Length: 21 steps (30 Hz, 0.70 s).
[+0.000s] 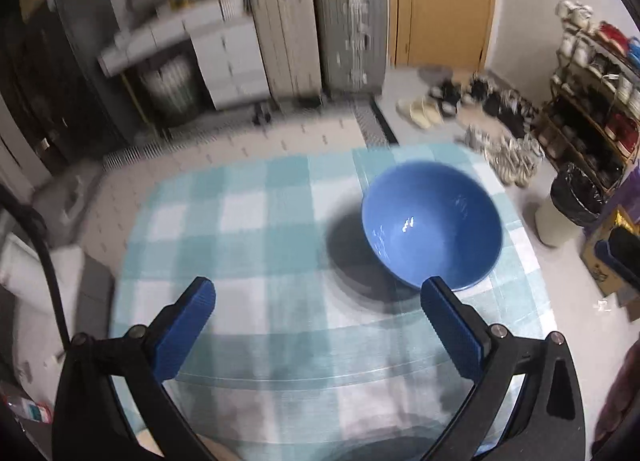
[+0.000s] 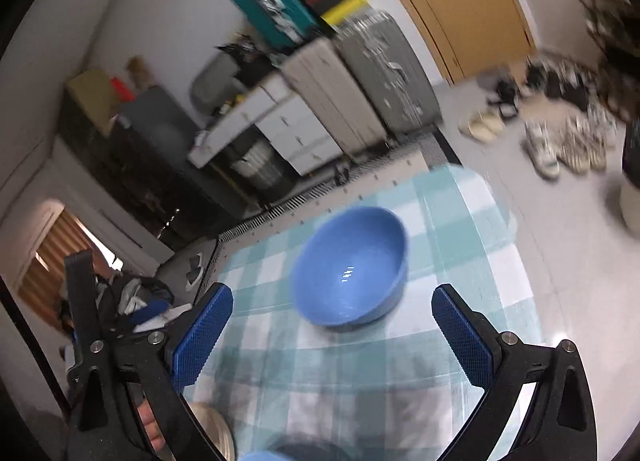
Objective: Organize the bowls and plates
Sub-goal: 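Move both grippers to the remaining blue bowl and grasp its rim, then lift the remaining blue bowl off the table with both grippers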
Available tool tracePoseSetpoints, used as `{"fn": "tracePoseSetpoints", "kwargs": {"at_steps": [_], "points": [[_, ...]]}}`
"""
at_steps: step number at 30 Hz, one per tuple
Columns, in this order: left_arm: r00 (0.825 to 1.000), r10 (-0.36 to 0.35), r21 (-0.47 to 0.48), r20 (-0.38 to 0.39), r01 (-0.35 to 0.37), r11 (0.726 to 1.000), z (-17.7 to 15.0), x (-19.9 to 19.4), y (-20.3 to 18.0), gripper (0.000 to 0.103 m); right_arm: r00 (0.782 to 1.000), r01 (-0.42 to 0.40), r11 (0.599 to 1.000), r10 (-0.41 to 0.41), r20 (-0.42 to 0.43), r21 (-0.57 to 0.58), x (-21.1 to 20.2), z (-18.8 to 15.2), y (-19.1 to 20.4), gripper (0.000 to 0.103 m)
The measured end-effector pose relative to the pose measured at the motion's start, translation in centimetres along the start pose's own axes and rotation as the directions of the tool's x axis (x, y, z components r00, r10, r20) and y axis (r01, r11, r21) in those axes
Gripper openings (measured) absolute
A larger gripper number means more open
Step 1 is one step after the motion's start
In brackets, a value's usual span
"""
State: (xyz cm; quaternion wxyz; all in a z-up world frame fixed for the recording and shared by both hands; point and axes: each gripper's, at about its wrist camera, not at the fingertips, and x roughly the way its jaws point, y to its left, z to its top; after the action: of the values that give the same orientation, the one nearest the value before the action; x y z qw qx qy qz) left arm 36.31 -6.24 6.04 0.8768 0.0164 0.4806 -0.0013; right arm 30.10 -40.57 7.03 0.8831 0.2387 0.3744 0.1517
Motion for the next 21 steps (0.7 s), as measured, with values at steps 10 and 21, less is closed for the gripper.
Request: {"fn": "tracePoseSetpoints", "kwargs": {"at_steps": [10, 21], "points": [[0.988, -0.054, -0.055, -0.145, 0.046, 0.997, 2.9, 8.8, -0.6, 0.103, 0.977, 0.086, 0.994, -0.07, -0.202, 0.071, 9.8, 1.2, -4.0, 0.072], [0.971, -0.154, -0.039, -0.182, 0.15, 0.988, 3.7, 12.5, -2.9, 0.087, 0.956, 0.124, 0.991, -0.103, -0.273, 0.06, 15.2, 1.9, -6.0, 0.028]]}}
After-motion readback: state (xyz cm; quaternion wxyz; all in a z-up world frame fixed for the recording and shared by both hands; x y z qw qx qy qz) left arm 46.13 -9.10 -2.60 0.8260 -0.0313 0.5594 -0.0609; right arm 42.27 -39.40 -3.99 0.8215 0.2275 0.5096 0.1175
